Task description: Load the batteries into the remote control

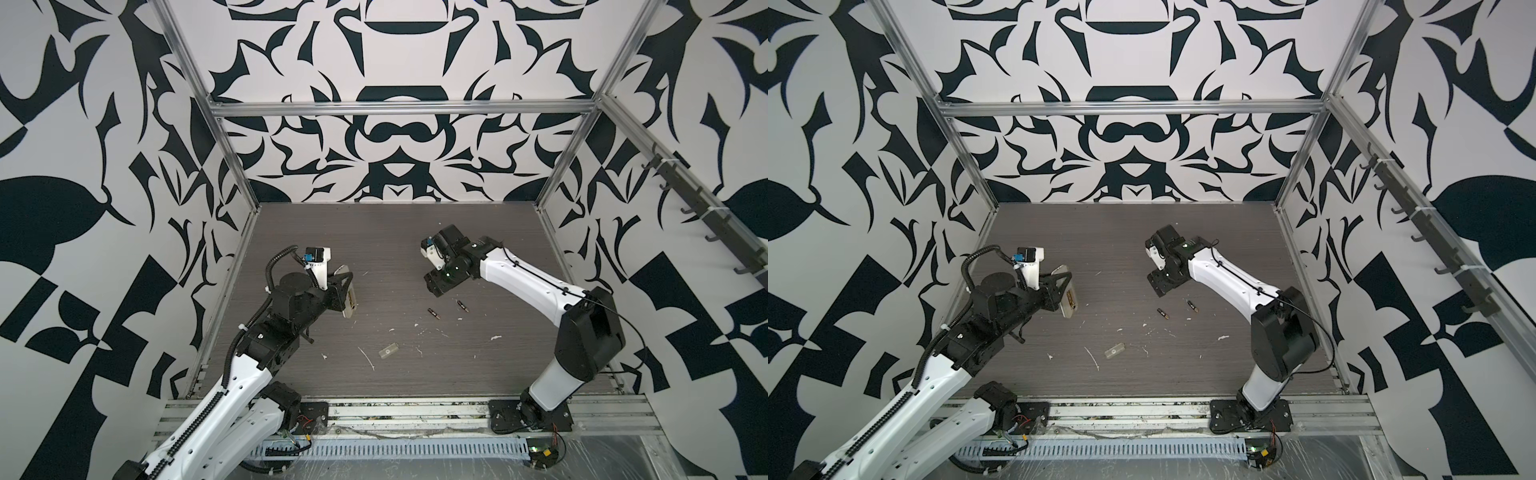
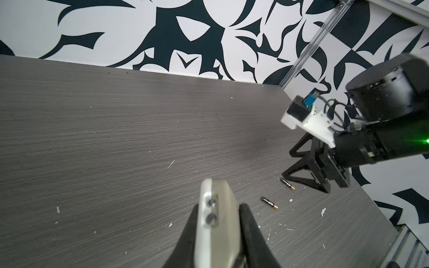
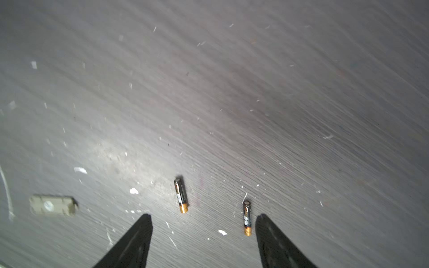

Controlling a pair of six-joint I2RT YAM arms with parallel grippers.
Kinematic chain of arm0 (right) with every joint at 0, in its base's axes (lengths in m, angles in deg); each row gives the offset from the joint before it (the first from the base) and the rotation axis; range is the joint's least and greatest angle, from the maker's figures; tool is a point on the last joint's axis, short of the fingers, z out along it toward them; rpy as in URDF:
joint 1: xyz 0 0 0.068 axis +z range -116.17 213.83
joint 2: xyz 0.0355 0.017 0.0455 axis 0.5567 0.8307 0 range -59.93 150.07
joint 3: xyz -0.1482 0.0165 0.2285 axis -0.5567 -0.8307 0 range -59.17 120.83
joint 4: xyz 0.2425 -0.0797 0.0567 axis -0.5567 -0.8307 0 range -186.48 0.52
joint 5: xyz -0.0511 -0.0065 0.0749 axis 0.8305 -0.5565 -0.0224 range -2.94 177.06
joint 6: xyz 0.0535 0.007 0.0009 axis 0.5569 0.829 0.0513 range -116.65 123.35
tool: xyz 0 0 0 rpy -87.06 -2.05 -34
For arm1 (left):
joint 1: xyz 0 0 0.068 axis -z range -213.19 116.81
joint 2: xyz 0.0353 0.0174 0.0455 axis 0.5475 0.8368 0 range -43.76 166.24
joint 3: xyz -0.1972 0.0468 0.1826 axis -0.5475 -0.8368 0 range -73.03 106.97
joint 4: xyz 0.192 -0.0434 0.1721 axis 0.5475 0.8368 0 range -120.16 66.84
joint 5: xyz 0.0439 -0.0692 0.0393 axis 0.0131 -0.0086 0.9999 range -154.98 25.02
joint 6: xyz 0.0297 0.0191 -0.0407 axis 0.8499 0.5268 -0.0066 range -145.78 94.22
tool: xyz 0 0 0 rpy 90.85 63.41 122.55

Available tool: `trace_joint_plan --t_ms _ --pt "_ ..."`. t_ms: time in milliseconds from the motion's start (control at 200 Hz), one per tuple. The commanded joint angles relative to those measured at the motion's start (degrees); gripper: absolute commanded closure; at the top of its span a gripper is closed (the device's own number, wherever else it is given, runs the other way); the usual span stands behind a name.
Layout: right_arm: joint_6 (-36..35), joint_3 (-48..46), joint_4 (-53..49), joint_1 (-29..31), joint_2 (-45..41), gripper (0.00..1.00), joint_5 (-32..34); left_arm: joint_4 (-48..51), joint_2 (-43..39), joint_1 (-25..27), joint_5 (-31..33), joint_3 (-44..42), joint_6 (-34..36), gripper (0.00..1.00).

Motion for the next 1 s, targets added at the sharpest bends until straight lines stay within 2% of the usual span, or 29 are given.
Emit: trace_joint_plan --t_ms 0,150,260,380,460,635,820,995 --pt "-10.5 -3.99 4.13 0.03 -2.19 0.26 -5.71 -0.34 -0.92 0.2 -1.81 1.23 -1.0 1.0" --pt "-19.65 -7.24 5.52 0.57 -3.34 0.29 -10.04 -0.2 -1.41 0.14 -2.8 1.21 -0.92 1.0" --pt "-21.07 -6.71 6.58 0.57 -1.87 0.29 -10.92 -0.91 -1.14 0.08 -3.78 0.97 -0.99 1.0" --pt "-24.06 -1.31 -0.54 0.54 4.22 0.32 -11.54 -1.67 -0.68 0.11 -5.26 0.83 -1.46 1.0" --pt "-25.43 0.8 -2.45 0.5 6.86 0.34 -9.47 -2.22 -0.75 0.13 -5.91 0.49 -1.79 1.0" --pt "-28.92 -1.06 -0.02 0.3 5.77 0.34 -7.89 -3.03 -1.69 0.08 -5.58 -0.71 -1.97 1.0" --pt "-32.21 -0.91 -2.14 0.26 7.62 0.35 -7.39 -3.29 -1.42 0.11 -5.4 -0.71 -1.79 1.0" --pt "-33.98 1.14 -3.66 0.24 9.45 0.4 -7.66 -3.2 -1.28 0.08 -5.24 -0.83 -1.79 1.0"
